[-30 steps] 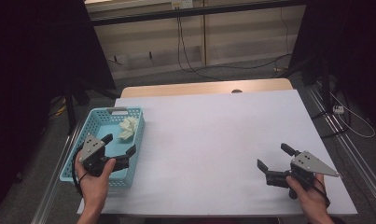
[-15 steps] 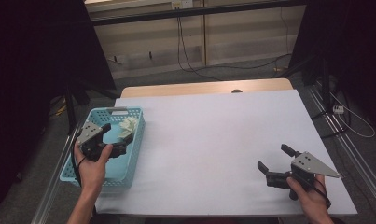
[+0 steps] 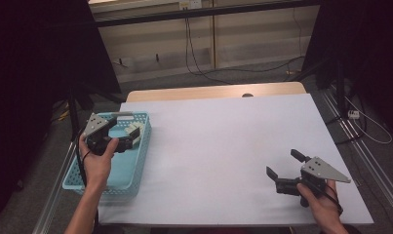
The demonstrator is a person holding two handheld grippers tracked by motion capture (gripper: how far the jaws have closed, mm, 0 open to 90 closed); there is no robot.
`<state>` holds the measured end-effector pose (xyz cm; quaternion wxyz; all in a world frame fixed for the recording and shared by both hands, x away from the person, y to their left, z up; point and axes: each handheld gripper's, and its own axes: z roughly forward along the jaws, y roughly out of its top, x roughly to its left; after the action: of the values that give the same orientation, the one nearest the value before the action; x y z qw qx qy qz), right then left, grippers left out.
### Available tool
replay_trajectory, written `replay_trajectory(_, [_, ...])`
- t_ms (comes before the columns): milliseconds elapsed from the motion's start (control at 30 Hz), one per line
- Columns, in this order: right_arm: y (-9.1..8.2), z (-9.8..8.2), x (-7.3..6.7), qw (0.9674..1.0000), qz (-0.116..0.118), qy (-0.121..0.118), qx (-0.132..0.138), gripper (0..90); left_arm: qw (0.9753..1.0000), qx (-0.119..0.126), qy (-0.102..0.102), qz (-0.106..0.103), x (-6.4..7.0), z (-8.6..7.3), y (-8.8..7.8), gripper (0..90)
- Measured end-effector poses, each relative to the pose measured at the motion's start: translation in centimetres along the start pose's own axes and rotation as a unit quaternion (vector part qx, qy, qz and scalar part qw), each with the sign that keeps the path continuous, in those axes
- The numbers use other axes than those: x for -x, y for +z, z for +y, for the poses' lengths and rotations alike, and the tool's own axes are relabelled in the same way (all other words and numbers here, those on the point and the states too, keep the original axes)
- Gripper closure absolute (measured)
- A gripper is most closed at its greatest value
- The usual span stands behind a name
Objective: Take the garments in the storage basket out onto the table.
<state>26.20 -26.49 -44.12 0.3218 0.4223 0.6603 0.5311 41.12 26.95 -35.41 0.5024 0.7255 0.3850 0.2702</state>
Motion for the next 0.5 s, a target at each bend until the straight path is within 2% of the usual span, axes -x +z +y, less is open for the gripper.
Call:
replay_trajectory(67, [0.0,0.0,0.0,1.0000,0.001,-0.001,-0.002,0.0,0.9999,-0.004,0.010,0.010,-0.2,-0.1,0.5,5.1])
replay_trajectory(167, [0.0,0.0,-0.1,1.0000,0.001,-0.001,-0.002,0.0,0.9998,-0.013,0.001,0.012,-0.9,-0.3,1.2,5.3])
replay_trajectory(200, [0.0,0.0,-0.1,1.0000,0.001,-0.001,-0.001,0.0,0.9997,-0.017,0.010,0.013,-1.0,-0.3,1.5,5.7])
replay_trajectory(233, [0.0,0.0,-0.2,1.0000,0.001,-0.002,-0.002,0.0,0.9997,-0.017,0.010,0.013,-1.0,-0.3,1.5,5.6])
replay_trajectory(267, [0.0,0.0,-0.2,1.0000,0.002,-0.002,-0.002,0.0,0.9992,-0.035,0.020,0.004,-1.3,-0.4,2.1,5.5])
replay_trajectory(333, [0.1,0.1,-0.2,1.0000,0.002,-0.003,-0.002,0.0,0.9982,-0.054,0.012,0.025,-1.5,-0.4,2.7,5.8])
replay_trajectory(500, [0.2,0.1,-0.3,1.0000,0.003,-0.005,-0.003,0.0,0.9977,-0.056,0.008,0.039,-2.1,-0.2,3.5,6.4])
